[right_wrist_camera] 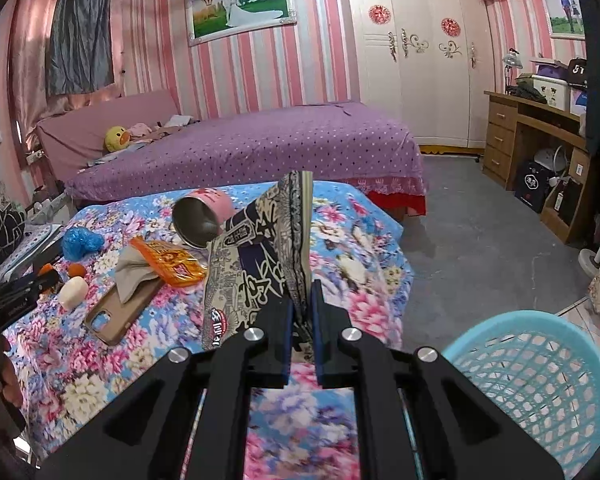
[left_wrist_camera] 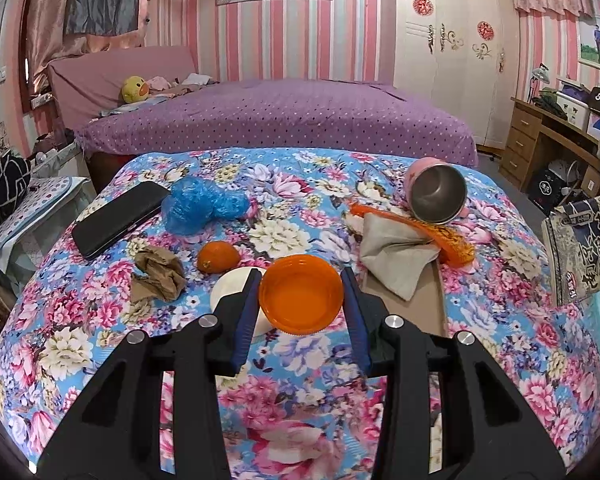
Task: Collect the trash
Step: 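Carry the book and orange bowl toward the blue basket with both grippers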
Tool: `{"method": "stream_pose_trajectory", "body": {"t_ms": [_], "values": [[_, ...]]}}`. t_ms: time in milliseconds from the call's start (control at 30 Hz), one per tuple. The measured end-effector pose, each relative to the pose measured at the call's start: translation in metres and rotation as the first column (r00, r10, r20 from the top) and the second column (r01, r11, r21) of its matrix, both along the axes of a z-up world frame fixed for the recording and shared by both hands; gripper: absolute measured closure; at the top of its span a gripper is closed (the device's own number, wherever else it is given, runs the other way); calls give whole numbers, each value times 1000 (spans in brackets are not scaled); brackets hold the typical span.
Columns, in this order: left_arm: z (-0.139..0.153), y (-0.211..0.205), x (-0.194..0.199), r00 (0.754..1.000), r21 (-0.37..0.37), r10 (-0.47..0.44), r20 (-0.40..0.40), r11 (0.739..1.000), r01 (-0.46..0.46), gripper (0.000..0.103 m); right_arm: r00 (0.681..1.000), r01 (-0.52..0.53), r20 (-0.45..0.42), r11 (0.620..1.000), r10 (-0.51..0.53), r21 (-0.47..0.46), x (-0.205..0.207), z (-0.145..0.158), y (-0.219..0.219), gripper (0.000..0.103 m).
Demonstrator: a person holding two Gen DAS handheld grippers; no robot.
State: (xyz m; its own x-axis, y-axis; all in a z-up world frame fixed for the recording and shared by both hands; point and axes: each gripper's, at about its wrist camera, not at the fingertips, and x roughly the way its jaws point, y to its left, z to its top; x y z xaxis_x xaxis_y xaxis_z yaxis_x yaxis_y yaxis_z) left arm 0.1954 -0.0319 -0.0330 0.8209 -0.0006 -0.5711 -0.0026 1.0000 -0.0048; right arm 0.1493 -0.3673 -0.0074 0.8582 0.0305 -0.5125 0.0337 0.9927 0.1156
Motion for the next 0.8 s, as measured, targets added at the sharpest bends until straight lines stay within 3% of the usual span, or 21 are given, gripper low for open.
{"method": "stream_pose_trajectory", "body": {"t_ms": [433, 800], "values": [[1, -49, -18, 998, 16, -68, 11, 998, 68, 64, 996, 89, 12, 996, -89, 3, -53, 2, -72, 95], [7, -123, -33, 985, 40, -170, 31, 985, 169, 64, 986, 168, -2, 986, -168, 8, -75, -8, -124, 95]]}}
